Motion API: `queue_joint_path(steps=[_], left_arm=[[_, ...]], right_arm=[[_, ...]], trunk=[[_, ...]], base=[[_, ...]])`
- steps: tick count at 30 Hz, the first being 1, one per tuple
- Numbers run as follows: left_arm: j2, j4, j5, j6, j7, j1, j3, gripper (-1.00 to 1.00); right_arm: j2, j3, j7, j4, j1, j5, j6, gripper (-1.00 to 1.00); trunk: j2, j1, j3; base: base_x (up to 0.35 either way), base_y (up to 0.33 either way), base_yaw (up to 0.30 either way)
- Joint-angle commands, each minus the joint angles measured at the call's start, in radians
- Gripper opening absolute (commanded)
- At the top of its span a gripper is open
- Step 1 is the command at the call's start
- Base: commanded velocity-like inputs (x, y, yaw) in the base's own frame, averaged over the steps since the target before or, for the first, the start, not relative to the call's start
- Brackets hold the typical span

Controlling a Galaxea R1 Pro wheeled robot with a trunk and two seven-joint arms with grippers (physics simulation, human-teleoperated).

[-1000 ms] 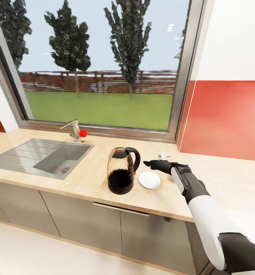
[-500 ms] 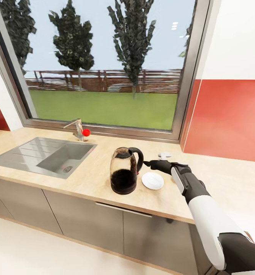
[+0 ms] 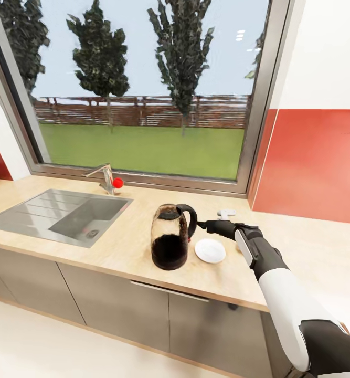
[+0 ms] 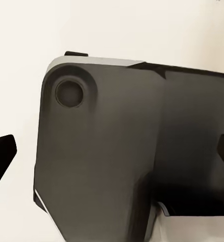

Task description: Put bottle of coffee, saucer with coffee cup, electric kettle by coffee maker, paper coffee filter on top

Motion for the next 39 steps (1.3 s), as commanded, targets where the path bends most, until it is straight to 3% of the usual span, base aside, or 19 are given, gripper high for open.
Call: queue_joint_path(steps=[1, 39], left_arm=[[0.0, -0.001, 0.003, -0.002, -0.001, 0.0, 0.006, 1.0], [0.0, -0.001, 0.003, -0.002, -0.001, 0.001, 0.006, 1.0]], right_arm=[[0.0, 0.0, -0.001, -0.001, -0.001, -0.008, 0.007, 1.0], [0.0, 0.0, -0.001, -0.001, -0.001, -0.007, 0.008, 1.0]], trunk=[[-0.001, 0.0, -0.001], [-0.001, 0.0, -0.001]], base=[[0.097, 0.0, 0.0], [0.029, 0.036, 0.0]])
